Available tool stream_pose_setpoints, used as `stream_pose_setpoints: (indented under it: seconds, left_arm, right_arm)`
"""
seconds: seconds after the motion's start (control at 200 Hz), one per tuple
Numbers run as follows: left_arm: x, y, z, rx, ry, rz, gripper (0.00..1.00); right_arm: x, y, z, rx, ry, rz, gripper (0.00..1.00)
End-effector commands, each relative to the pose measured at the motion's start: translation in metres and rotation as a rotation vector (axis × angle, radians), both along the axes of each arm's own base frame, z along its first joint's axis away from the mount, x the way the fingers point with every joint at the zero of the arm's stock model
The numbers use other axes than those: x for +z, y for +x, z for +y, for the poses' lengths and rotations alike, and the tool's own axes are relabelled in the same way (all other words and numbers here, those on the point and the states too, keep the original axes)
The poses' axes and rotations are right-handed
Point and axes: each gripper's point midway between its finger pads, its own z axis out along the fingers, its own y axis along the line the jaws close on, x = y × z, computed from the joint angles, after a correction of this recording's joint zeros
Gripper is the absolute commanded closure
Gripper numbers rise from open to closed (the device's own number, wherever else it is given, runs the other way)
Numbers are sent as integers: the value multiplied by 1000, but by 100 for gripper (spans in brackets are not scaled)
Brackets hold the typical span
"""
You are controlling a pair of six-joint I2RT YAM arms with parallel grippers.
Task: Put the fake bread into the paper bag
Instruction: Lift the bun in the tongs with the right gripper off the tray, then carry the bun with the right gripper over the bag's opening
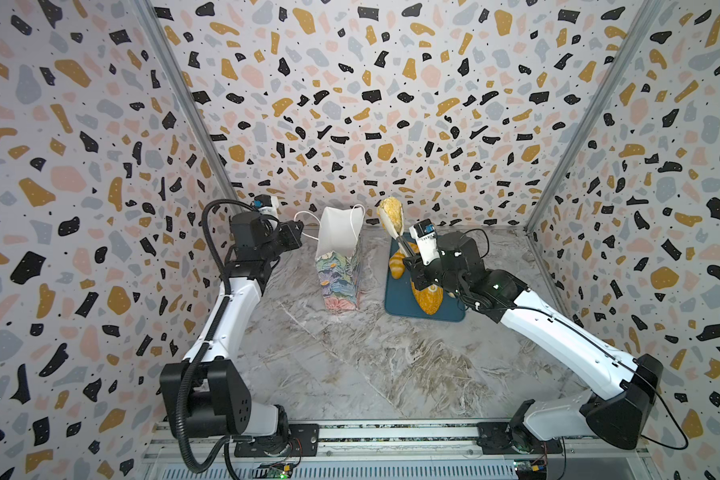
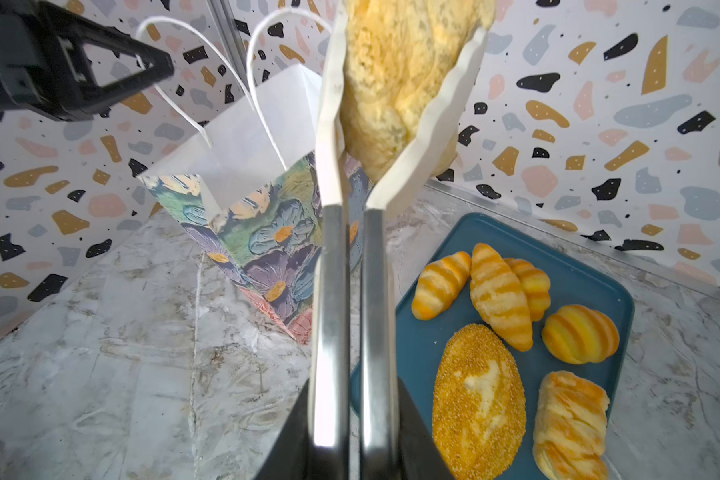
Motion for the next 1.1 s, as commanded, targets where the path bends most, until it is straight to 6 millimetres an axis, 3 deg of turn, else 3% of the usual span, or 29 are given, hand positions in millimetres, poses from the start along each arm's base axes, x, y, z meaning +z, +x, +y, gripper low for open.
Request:
stream_pose_setpoints:
  seconds: [0.0,0.215,0.666,0.951,1.096]
  left_arm:
    - [12,-1,-3,-16,-5,-52,100]
    - [12,-1,-3,-16,-5,-53,100]
    - [12,-1,-3,-17,-7,-52,100]
    - [12,-1,-3,-16,-6,-53,100]
    - [13,-2,-3,-15,-5,-52,100]
  right_arm:
    - [60,-3,8,20,117,-116,74]
    - [75,-7,29,62,126,-143,74]
    - [82,-16,89,149,114,-176,74]
    - [73,-21,111,184,92,-162,73]
    - [57,-18,122,189,49,-119,72]
